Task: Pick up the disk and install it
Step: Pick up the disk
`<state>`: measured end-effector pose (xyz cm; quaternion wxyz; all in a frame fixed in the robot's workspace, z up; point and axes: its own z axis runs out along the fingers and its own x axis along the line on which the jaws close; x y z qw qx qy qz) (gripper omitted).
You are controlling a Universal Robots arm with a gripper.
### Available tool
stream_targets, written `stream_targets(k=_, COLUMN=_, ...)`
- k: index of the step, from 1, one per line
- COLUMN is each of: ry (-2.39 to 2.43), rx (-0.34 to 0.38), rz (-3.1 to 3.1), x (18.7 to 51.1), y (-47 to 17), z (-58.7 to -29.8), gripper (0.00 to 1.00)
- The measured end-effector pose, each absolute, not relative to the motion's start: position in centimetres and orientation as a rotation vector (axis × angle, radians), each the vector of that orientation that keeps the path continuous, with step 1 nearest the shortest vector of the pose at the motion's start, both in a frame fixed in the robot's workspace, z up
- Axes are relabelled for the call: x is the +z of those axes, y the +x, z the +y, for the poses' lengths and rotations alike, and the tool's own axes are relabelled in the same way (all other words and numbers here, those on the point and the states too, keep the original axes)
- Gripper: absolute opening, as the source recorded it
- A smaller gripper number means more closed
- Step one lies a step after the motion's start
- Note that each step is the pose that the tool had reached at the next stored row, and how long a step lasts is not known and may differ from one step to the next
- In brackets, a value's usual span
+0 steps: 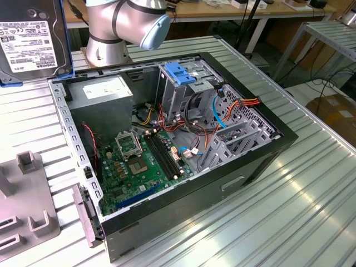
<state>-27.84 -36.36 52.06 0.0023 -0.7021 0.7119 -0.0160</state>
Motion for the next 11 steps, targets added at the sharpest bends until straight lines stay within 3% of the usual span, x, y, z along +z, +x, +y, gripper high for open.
stream_targets(k=11, ry=-2.202, rx=-0.050, rz=2.233, x=52.0, y=-25.4, z=-36.4, gripper=0.37)
